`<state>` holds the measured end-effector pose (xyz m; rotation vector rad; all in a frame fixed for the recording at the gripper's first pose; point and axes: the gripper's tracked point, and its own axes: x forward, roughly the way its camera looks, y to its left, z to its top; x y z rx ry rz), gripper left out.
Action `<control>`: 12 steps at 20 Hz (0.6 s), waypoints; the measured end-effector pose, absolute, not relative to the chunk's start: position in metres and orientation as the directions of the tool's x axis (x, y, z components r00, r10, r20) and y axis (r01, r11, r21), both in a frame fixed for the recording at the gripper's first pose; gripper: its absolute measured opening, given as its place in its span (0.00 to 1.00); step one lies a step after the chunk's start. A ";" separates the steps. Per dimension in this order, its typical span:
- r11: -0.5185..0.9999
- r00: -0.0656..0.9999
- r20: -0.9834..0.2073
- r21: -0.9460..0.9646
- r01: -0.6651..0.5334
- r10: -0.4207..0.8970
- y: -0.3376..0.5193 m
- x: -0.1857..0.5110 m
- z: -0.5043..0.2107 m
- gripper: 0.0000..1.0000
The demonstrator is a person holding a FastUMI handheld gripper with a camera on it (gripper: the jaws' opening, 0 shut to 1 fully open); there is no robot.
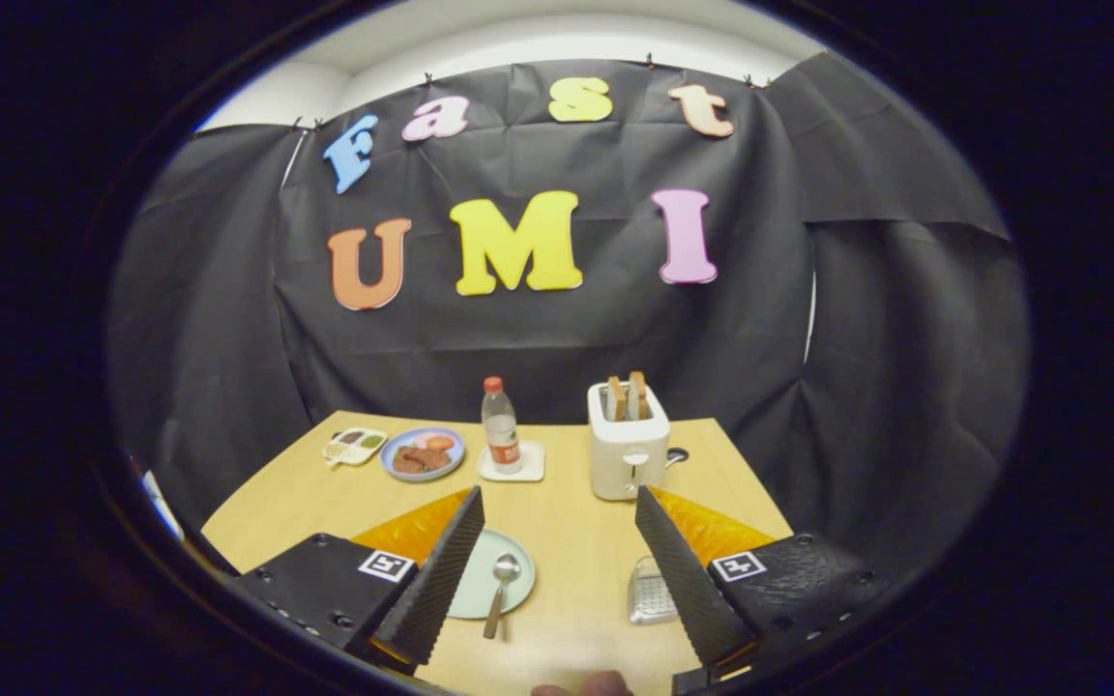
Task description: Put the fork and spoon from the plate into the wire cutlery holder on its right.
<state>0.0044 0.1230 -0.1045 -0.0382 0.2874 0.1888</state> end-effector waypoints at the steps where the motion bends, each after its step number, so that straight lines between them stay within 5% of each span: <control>1: 0.980 0.936 -0.299 -0.011 -0.200 0.188 0.132 0.006 -0.114 0.96; 12: 0.965 0.835 -0.517 -0.060 -0.257 0.190 0.194 0.045 -0.252 0.96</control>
